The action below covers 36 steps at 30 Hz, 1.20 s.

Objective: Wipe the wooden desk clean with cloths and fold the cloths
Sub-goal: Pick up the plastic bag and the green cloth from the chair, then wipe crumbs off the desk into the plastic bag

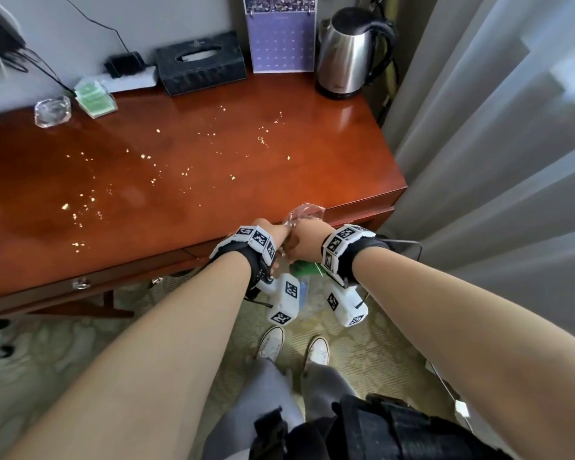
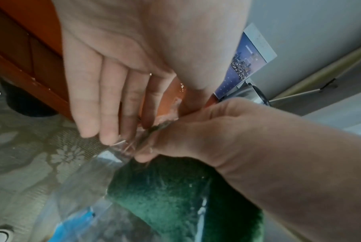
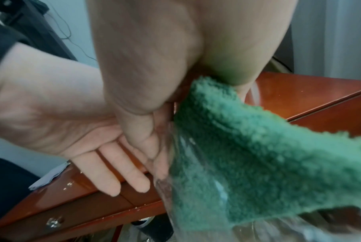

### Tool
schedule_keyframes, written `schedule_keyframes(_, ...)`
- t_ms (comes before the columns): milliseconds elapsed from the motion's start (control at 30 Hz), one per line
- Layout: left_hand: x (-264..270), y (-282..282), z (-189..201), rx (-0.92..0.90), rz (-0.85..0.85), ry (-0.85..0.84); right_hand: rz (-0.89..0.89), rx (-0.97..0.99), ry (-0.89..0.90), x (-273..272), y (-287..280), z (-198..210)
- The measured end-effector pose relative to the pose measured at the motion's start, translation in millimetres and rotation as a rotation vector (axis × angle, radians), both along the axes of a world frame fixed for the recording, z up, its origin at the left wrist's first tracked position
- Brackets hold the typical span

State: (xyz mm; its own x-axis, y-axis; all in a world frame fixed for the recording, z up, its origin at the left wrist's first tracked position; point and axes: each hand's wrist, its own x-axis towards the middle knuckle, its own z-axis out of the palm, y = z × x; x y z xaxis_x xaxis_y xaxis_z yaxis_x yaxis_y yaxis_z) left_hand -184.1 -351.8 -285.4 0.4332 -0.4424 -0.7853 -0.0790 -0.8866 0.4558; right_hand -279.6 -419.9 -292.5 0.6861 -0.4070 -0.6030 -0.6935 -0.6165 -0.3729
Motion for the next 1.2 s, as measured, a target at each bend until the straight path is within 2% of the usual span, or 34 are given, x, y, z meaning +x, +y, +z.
schedule_keyframes(167,20,4,-46,0.039,-0.057,-0.094,-0.026,0.031,-0.071,-9,4,2)
schedule_keyframes(300,15,18,-19,0.084,-0.022,0.057,-0.159,0.053,-0.109,-12,-12,2)
schedule_keyframes(400,14,20,-9,0.051,0.04,0.011,-0.189,-0.019,-0.13,-13,-36,3)
schedule_keyframes(500,22,20,-15,0.057,0.038,-0.056,-0.269,-0.119,-0.031,-14,-67,7)
schedule_keyframes(600,31,21,-22,0.084,0.047,-0.035,-0.361,-0.189,0.114,-13,-93,8)
schedule_keyframes(700,38,23,-24,0.087,0.091,-0.026,-0.496,-0.247,0.167,-9,-116,10)
schedule_keyframes(833,51,24,-36,0.13,0.154,0.108,-0.62,-0.247,0.097,9,-138,4)
schedule_keyframes(1100,56,29,-52,0.242,0.212,0.375,-0.573,-0.291,-0.003,48,-159,-22)
schedule_keyframes(1200,56,22,-62,0.255,0.229,0.382,-0.576,-0.304,-0.053,57,-177,-31)
